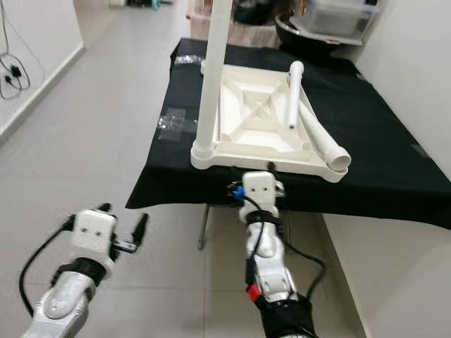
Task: Building children table
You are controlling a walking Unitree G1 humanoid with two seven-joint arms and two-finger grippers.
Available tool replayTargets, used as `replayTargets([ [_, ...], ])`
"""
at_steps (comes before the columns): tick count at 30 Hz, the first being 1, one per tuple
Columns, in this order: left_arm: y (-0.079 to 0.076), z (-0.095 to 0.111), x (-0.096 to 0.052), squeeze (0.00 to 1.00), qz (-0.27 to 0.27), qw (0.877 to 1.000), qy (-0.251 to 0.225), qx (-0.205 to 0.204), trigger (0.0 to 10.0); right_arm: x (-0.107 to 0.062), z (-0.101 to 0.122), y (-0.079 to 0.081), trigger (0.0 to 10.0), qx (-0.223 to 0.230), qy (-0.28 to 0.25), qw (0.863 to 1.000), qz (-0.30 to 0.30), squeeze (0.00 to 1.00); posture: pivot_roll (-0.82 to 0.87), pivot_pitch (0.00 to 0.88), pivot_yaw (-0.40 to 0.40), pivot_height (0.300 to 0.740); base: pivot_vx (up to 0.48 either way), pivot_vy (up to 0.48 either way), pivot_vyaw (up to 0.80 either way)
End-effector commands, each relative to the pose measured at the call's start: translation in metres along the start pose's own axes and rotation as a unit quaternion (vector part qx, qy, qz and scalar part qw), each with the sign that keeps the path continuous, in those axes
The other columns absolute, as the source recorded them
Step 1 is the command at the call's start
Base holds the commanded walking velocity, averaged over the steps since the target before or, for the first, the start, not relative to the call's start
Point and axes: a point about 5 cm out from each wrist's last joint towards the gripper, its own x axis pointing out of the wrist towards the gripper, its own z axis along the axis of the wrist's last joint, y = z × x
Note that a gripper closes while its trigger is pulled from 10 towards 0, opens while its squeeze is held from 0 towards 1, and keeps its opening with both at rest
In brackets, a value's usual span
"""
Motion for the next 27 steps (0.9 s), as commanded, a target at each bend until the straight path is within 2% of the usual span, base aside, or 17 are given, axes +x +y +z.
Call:
replayTargets([
  [1,0.027,0.008,0.002,0.0,0.064,0.997,-0.016,0.027,10.0,0.003,-0.003,-0.032,10.0,-0.006,0.018,0.998,-0.068,0.0,0.13,0.046,-0.103,0.74,0.0,0.0,0.0],
  [2,0.039,0.01,0.003,0.0,0.088,0.995,-0.022,0.035,10.0,0.006,-0.003,-0.044,10.0,-0.005,0.022,0.996,-0.091,0.0,0.13,0.044,-0.103,0.74,0.0,0.0,0.0],
  [3,0.039,0.01,0.003,0.0,0.088,0.995,-0.022,0.035,10.0,0.006,-0.003,-0.044,10.0,-0.005,0.022,0.996,-0.091,0.0,0.13,0.044,-0.103,0.74,0.0,0.0,0.0],
  [6,0.071,0.015,0.008,0.0,0.165,0.983,-0.023,0.073,10.0,0.015,0.001,-0.071,10.0,0.0,0.028,0.987,-0.158,0.0,0.13,0.041,-0.104,0.74,0.0,0.0,0.0],
  [11,0.076,0.017,0.012,0.0,0.167,0.982,-0.027,0.083,10.0,0.018,0.006,-0.072,10.0,0.002,0.028,0.986,-0.166,0.0,0.13,0.04,-0.1,0.74,0.0,0.0,0.0],
  [13,0.082,0.023,0.021,0.0,0.166,0.981,-0.039,0.089,10.0,0.023,0.01,-0.07,10.0,0.012,0.029,0.985,-0.172,0.0,0.12,0.038,-0.096,0.74,0.0,0.0,-0.71],
  [15,0.082,0.024,0.023,0.0,0.164,0.982,-0.041,0.089,10.0,0.023,0.01,-0.069,10.0,0.014,0.03,0.985,-0.172,0.0,0.12,0.038,-0.096,0.74,0.0,0.0,-0.57],
  [22,0.08,0.025,0.027,0.0,0.157,0.982,-0.046,0.091,10.0,0.025,0.01,-0.064,10.0,0.013,0.036,0.985,-0.166,0.0,0.12,0.044,-0.095,0.74,0.327,0.0,0.0],
  [27,0.072,0.023,0.028,0.0,0.139,0.986,-0.042,0.084,10.0,0.031,0.011,-0.06,10.0,0.027,0.038,0.988,-0.145,0.0,0.12,0.041,-0.098,0.74,0.361,0.0,0.0],
])
